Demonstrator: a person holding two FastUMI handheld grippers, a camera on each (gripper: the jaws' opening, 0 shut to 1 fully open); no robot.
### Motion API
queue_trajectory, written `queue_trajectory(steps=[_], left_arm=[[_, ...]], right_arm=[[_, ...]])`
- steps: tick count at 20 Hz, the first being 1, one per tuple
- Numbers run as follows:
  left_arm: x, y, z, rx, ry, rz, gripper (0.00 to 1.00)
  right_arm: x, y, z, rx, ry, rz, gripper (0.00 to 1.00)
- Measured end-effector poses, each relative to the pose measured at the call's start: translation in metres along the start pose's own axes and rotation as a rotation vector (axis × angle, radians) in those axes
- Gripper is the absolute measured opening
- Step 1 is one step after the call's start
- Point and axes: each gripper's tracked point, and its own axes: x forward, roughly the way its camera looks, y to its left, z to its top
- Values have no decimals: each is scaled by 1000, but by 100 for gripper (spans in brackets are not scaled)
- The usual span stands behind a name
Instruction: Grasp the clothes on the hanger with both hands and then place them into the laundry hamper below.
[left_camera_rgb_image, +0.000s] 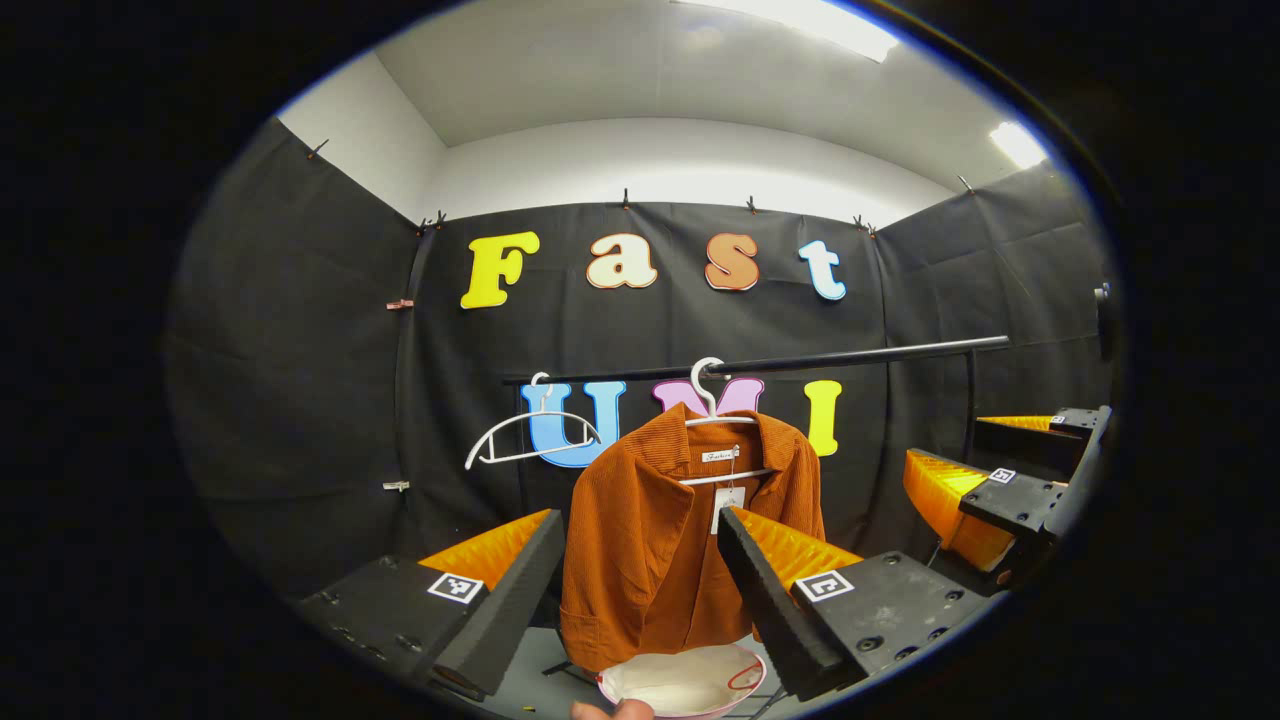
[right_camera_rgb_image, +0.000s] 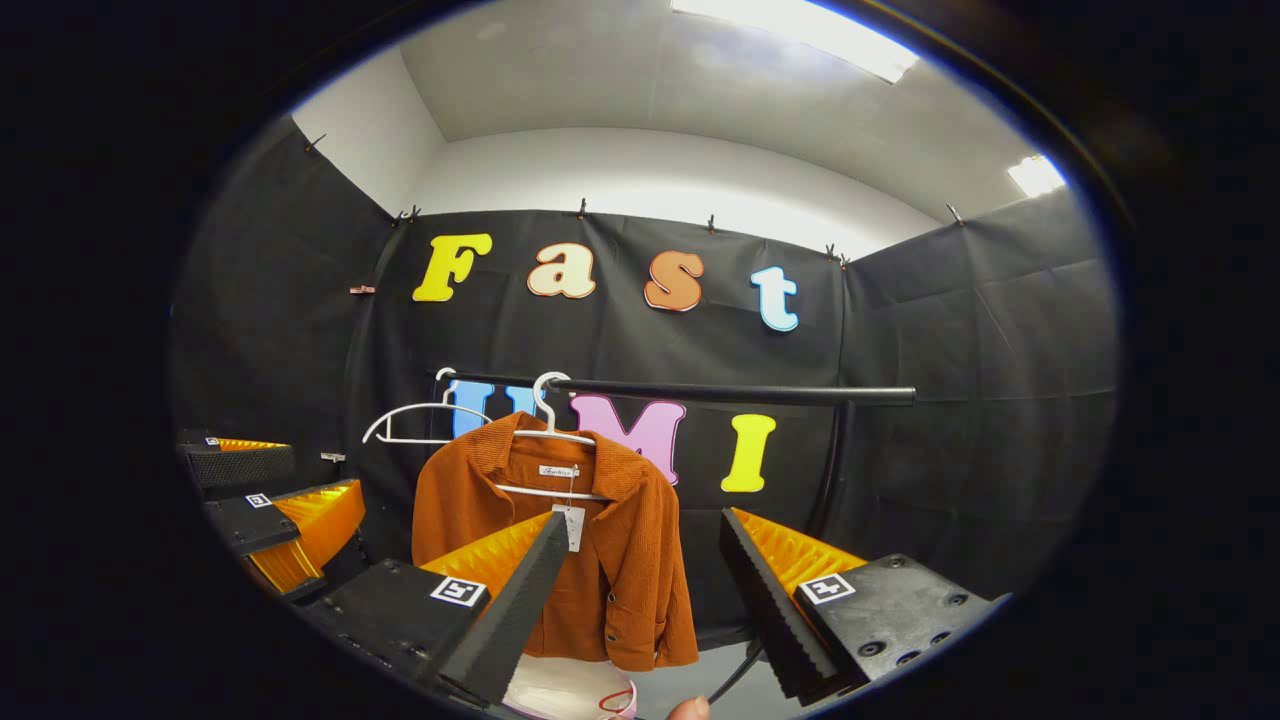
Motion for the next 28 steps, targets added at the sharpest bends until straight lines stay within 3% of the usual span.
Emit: queue_trajectory(steps=[8,14,23,28], left_arm=[[4,4,-13,-3,6,-45,97],[43,-9,-34,-2,12,-84,97],[155,-48,-68,-21,42,-26,98],[211,-37,-96,18,58,95,98]], right_arm=[[2,6,-3,0,4,-21,97],[33,2,-17,3,3,-18,98],[103,-16,-67,58,33,77,98],[137,-19,-90,50,57,142,97]])
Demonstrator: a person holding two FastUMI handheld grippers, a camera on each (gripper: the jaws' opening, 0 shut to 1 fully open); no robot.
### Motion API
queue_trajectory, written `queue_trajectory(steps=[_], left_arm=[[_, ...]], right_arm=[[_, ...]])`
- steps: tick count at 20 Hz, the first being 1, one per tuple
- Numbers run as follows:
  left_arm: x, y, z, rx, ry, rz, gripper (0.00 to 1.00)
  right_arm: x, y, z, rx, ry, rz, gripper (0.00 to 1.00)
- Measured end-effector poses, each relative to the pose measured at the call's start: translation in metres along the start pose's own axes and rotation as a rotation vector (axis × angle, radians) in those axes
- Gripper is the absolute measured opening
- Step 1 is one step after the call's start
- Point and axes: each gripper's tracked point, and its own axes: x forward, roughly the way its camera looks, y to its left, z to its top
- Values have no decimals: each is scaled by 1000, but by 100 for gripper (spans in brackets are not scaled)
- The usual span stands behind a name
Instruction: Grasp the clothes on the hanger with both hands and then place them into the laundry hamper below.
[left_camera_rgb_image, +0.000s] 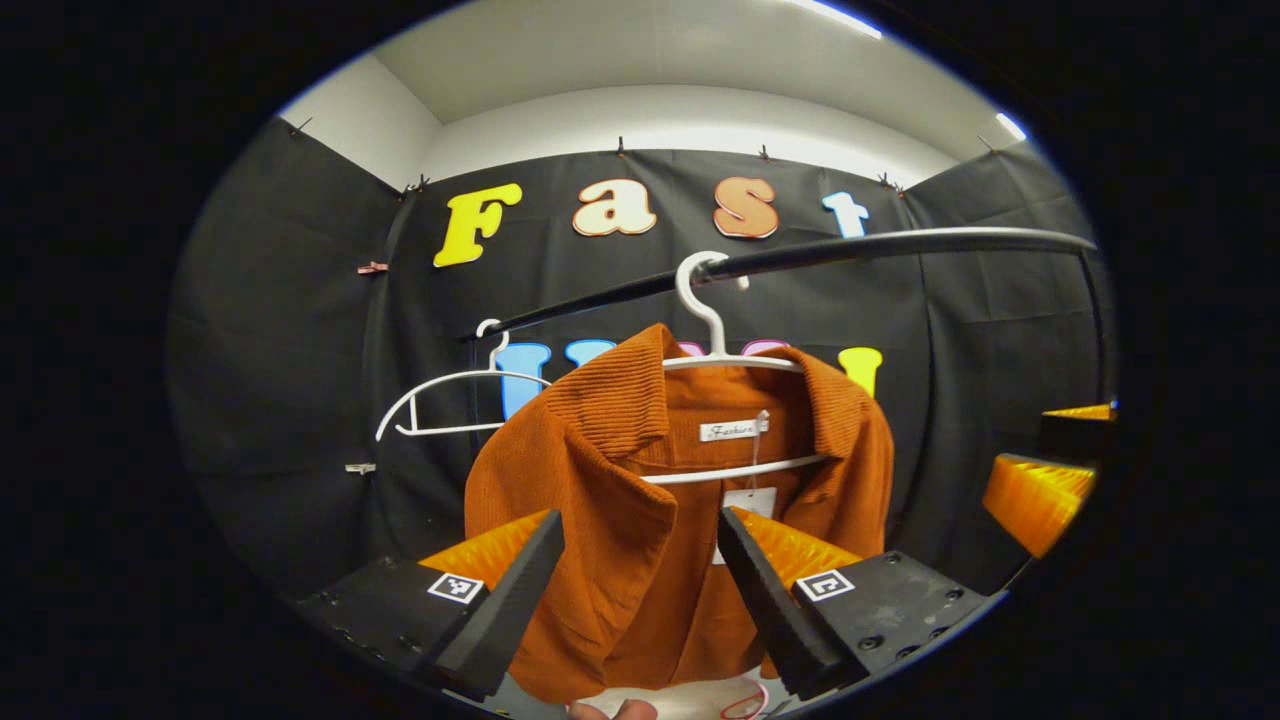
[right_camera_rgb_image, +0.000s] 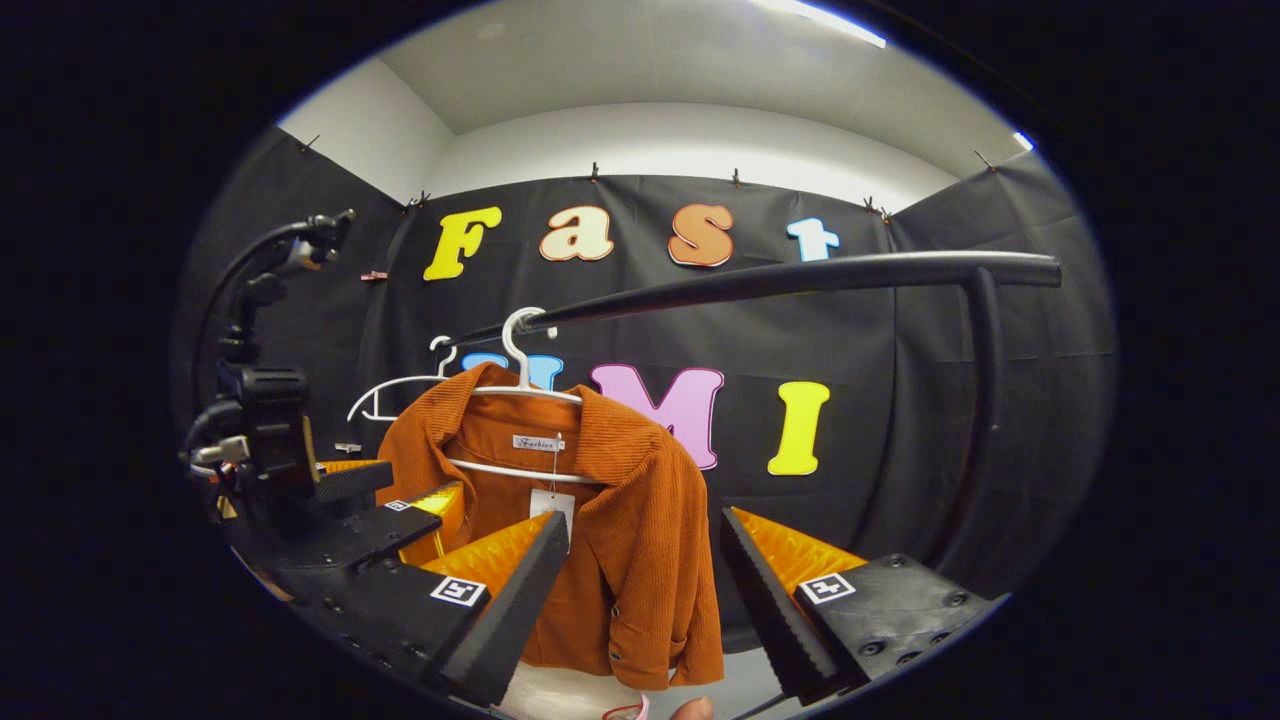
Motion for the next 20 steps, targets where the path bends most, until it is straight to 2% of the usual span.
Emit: queue_trajectory(steps=[5,7,9,11,13,14,20], left_arm=[[44,3,-15,32,4,37,96],[54,6,-15,28,-4,44,88],[59,3,-16,18,-1,22,63],[58,14,-14,14,-2,39,38],[59,13,-16,-8,13,13,13],[60,13,-16,-13,14,-1,8],[57,18,-18,-3,22,-16,7]], right_arm=[[24,11,-15,2,21,21,97],[34,17,-18,11,19,24,97],[45,22,-23,32,21,25,97],[58,26,-30,55,25,22,97],[71,28,-37,83,30,13,97],[79,29,-39,98,27,8,97],[123,39,-56,130,25,-12,98]])
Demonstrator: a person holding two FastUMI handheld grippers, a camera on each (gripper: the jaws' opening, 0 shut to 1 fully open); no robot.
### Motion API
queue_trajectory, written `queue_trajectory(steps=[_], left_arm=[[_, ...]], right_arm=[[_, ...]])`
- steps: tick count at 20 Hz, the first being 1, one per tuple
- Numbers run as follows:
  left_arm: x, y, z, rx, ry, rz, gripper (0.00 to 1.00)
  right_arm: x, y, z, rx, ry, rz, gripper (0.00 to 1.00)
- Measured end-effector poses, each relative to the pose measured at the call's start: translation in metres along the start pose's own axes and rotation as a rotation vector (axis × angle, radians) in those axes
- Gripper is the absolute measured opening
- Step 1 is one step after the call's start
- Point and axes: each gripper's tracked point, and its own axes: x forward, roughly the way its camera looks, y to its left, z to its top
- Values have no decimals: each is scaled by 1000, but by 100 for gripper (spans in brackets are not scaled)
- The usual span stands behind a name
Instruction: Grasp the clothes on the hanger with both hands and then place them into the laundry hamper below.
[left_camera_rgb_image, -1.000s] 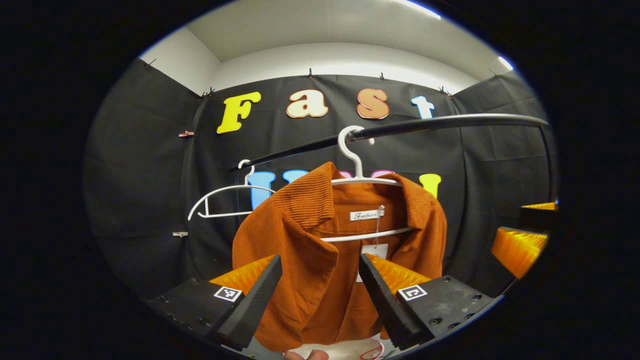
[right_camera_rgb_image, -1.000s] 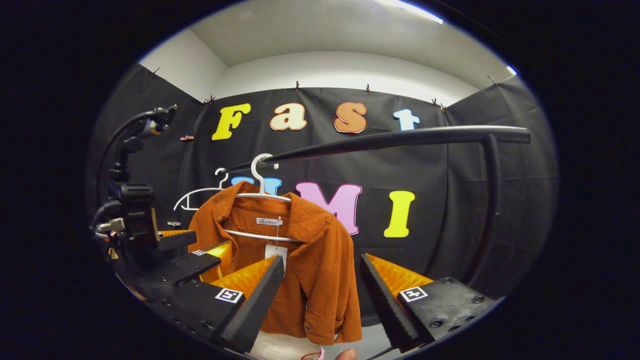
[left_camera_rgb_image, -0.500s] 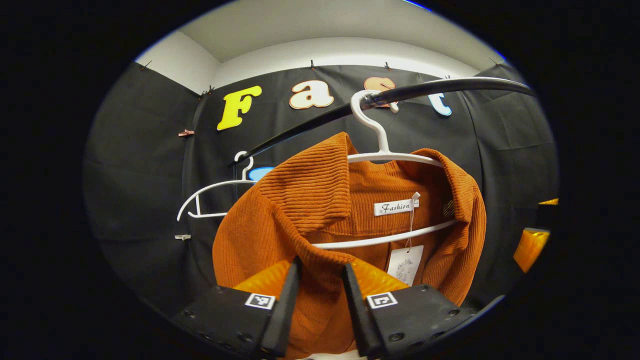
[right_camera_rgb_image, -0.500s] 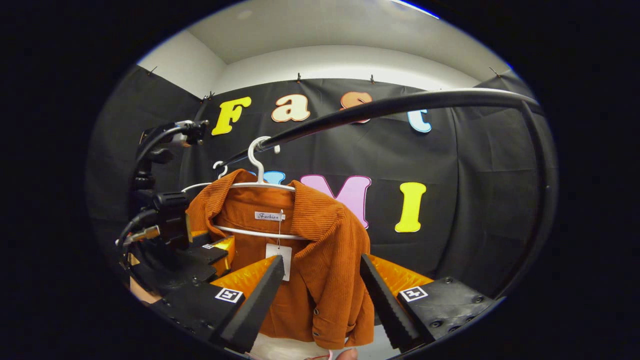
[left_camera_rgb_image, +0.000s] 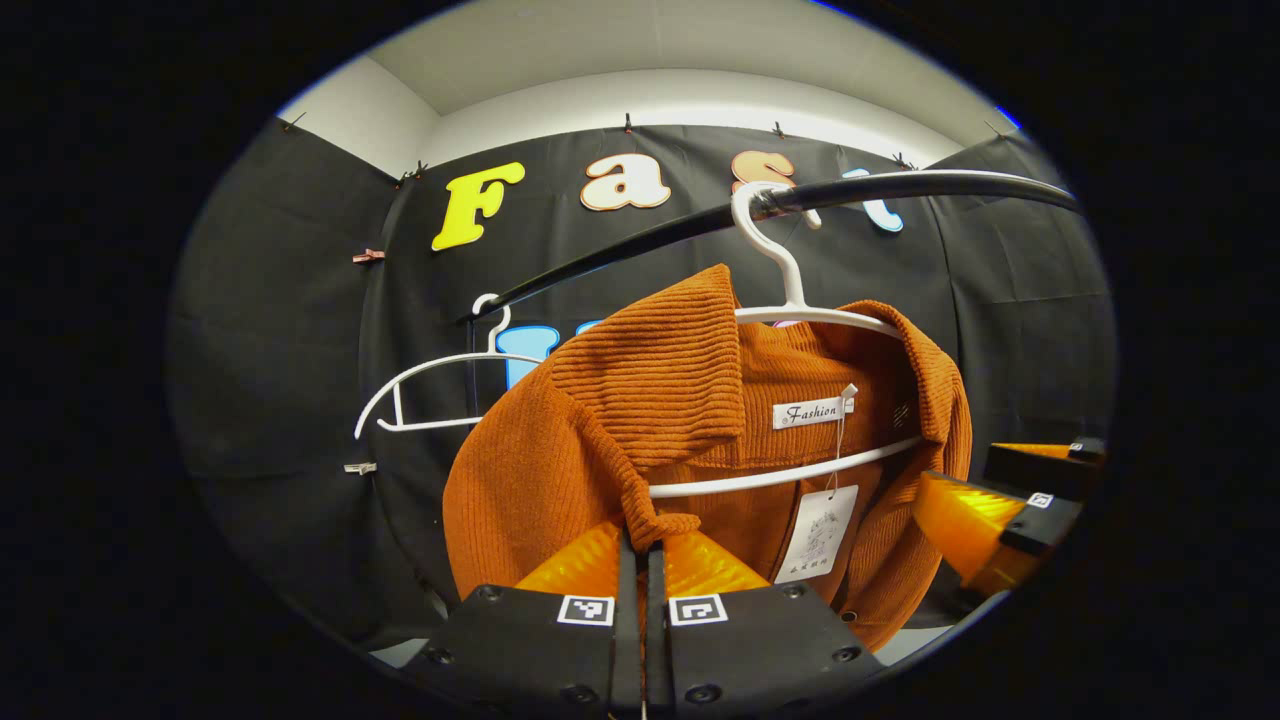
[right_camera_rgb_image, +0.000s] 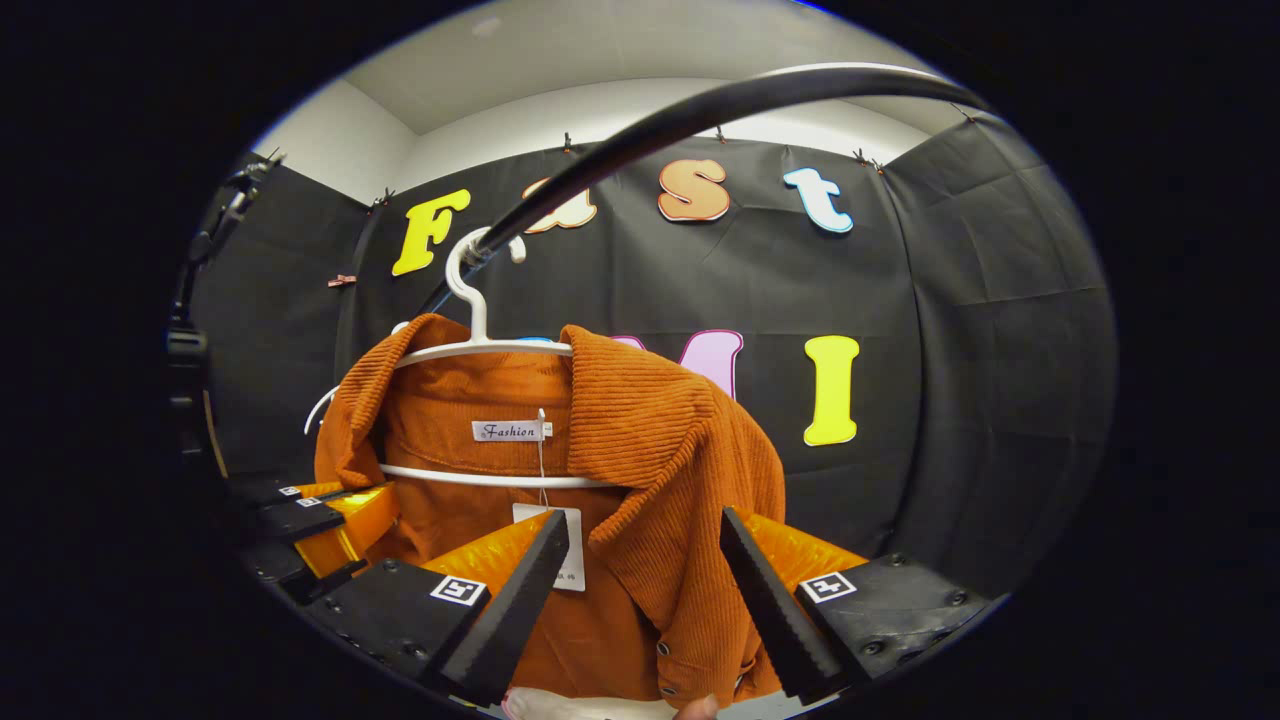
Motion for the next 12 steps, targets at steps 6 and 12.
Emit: queue_trajectory(steps=[6,12], left_arm=[[3,3,-1,-3,0,-10,7],[9,9,1,-10,-8,-5,7]], right_arm=[[34,-2,-5,106,-21,-16,81],[52,11,-35,397,155,97,10]])
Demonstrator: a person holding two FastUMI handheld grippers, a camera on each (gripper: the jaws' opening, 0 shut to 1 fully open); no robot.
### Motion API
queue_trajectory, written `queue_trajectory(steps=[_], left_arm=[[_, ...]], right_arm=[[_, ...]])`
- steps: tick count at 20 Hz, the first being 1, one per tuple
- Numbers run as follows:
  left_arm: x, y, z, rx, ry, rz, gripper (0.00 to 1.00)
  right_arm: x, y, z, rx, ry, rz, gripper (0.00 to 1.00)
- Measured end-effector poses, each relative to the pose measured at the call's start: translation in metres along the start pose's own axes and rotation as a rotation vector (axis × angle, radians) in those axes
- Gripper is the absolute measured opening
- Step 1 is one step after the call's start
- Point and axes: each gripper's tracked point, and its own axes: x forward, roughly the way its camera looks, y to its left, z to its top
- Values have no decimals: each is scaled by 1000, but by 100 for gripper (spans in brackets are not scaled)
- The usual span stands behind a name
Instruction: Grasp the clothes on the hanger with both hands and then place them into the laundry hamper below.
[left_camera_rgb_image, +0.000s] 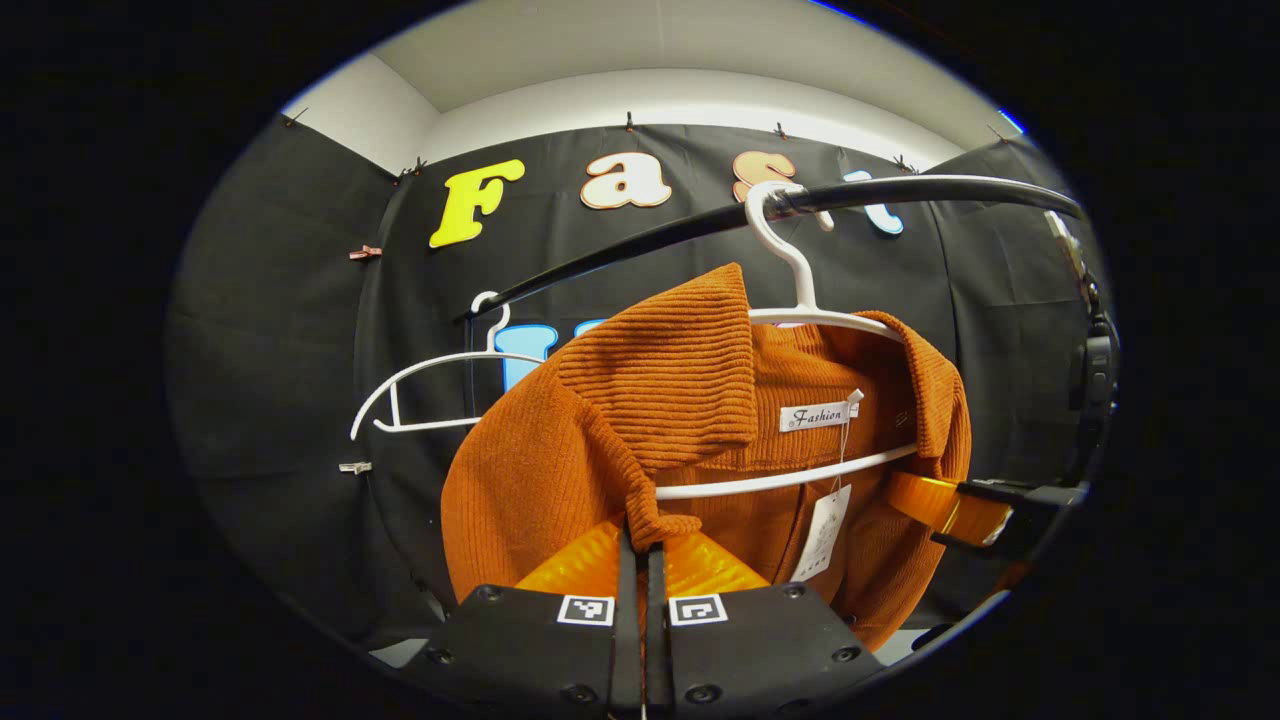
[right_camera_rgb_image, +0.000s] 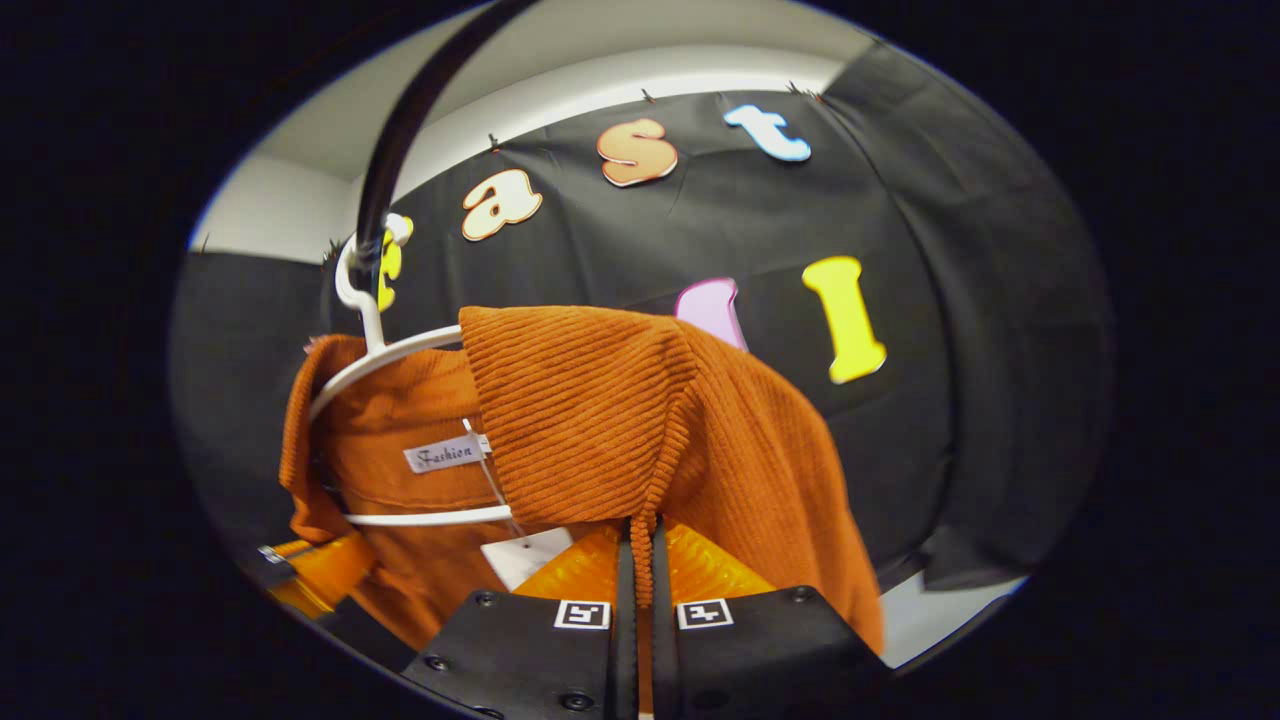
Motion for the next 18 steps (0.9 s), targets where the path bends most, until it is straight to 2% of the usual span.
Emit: queue_trajectory(steps=[1,2,5,7,9,10,11,13,18], left_arm=[[1,-1,2,-10,0,-15,7],[3,0,1,-15,10,-22,7],[2,4,0,-55,83,-61,5],[0,1,-3,-93,182,-120,5],[-4,2,2,-120,254,-182,5],[-6,5,4,-143,286,-208,5],[-8,10,8,-173,315,-223,5],[-9,27,19,-213,333,-217,5],[1,68,42,-199,292,-166,5]], right_arm=[[-1,-2,-7,54,57,31,10],[6,-2,-12,98,89,53,4],[-10,6,-4,174,204,138,4],[-23,14,-6,165,327,203,4],[-34,4,-16,105,482,199,4],[-38,0,-14,73,524,199,4],[-39,-2,-7,41,526,197,4],[-30,-21,15,-19,485,142,4],[-7,-42,80,68,248,62,4]])
